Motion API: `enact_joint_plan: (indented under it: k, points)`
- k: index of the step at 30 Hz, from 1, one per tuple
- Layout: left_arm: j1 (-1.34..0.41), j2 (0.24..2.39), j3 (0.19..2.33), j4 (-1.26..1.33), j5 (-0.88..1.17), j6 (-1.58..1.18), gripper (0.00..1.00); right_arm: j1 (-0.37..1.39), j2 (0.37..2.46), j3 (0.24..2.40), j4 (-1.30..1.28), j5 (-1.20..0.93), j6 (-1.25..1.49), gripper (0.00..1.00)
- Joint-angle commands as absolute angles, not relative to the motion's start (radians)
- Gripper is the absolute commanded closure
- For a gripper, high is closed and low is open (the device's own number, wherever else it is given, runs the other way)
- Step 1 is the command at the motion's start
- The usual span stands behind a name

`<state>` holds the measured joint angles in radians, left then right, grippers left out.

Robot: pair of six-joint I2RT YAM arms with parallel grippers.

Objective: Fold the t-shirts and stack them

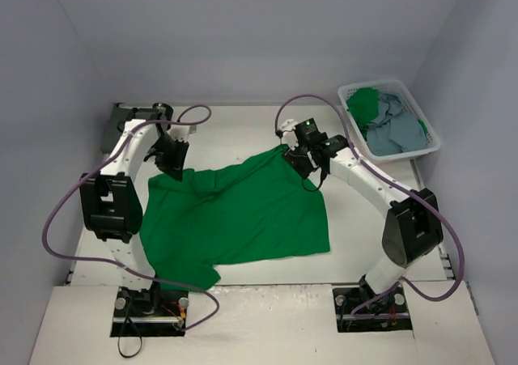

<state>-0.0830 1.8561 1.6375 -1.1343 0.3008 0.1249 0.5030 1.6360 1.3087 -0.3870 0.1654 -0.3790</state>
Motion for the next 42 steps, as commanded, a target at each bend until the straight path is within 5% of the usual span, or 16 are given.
enact_joint_plan:
  k: [1, 3, 7, 9, 14, 19, 33, 42]
  points:
    - [-0.133, 1.825, 1.692, -1.164, 0.374, 0.081, 0.91, 0.505, 1.686, 1.313, -0.413, 0.011, -0.373, 0.43]
    - [-0.156, 1.835, 1.692, -1.164, 0.368, 0.101, 0.91, 0.505, 1.738, 1.313, -0.414, -0.056, -0.380, 0.50]
    - [-0.204, 1.873, 1.655, -1.161, 0.351, 0.149, 0.91, 0.505, 1.831, 1.324, -0.414, -0.106, -0.399, 0.91]
    - [-0.218, 1.887, 1.632, -1.160, 0.353, 0.175, 0.91, 0.505, 1.884, 1.330, -0.414, -0.110, -0.406, 0.96]
    - [-0.222, 1.911, 1.623, -1.137, 0.362, 0.221, 0.90, 0.506, 1.913, 1.341, -0.414, -0.149, -0.399, 0.85]
    - [-0.225, 1.924, 1.652, -1.114, 0.344, 0.210, 0.88, 0.509, 1.888, 1.332, -0.414, -0.175, -0.391, 0.63]
    - [-0.310, 2.003, 1.649, -0.947, 0.212, 0.196, 0.84, 0.526, 1.855, 1.301, -0.419, -0.190, -0.385, 0.61]
    - [-0.331, 1.971, 1.605, -0.856, 0.179, 0.190, 0.60, 0.531, 1.861, 1.284, -0.419, -0.199, -0.387, 0.57]
